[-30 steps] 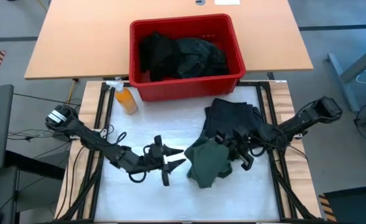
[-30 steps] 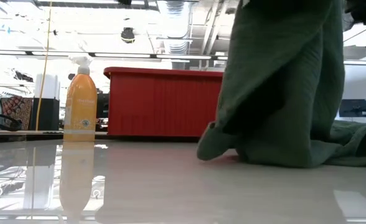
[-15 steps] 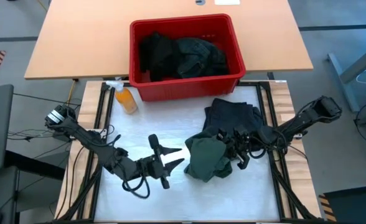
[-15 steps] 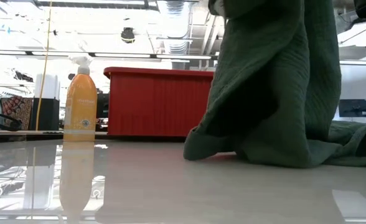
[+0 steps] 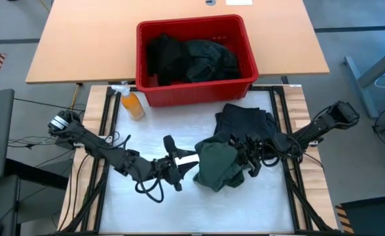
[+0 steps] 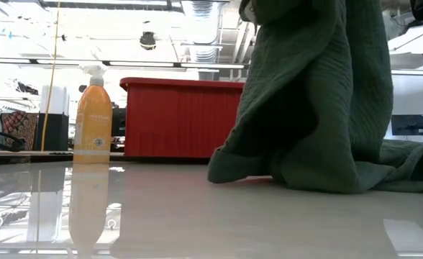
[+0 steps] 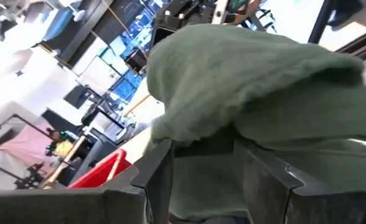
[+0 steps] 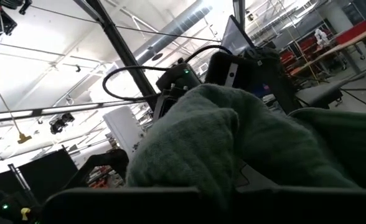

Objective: Fold Laundry from Bin
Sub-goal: Fold the green polo shirt from the bin

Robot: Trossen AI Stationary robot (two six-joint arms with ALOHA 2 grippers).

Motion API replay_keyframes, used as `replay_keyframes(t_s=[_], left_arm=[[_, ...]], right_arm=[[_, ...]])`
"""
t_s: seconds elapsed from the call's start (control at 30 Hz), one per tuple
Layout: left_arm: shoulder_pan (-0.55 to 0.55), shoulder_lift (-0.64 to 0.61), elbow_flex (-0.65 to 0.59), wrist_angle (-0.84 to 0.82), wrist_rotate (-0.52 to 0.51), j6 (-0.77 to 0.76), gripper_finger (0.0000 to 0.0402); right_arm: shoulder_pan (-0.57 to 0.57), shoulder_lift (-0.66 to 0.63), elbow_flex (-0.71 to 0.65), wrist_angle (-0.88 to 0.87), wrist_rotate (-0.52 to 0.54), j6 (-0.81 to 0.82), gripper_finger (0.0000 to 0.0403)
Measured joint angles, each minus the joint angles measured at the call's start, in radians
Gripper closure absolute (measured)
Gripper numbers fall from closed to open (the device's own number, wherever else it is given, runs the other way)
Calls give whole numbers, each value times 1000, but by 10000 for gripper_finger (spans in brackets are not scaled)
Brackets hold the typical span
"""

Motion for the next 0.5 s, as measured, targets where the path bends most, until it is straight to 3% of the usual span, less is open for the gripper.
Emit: replay_keyframes(t_s=[0.17, 0.5], left_arm=[[25, 0, 0, 22, 80, 51, 244], [62, 1, 0, 58, 134, 109, 244]], right_arm=[[0, 0, 0, 0, 0, 6, 379], [0, 0, 0, 1, 0, 7, 379]])
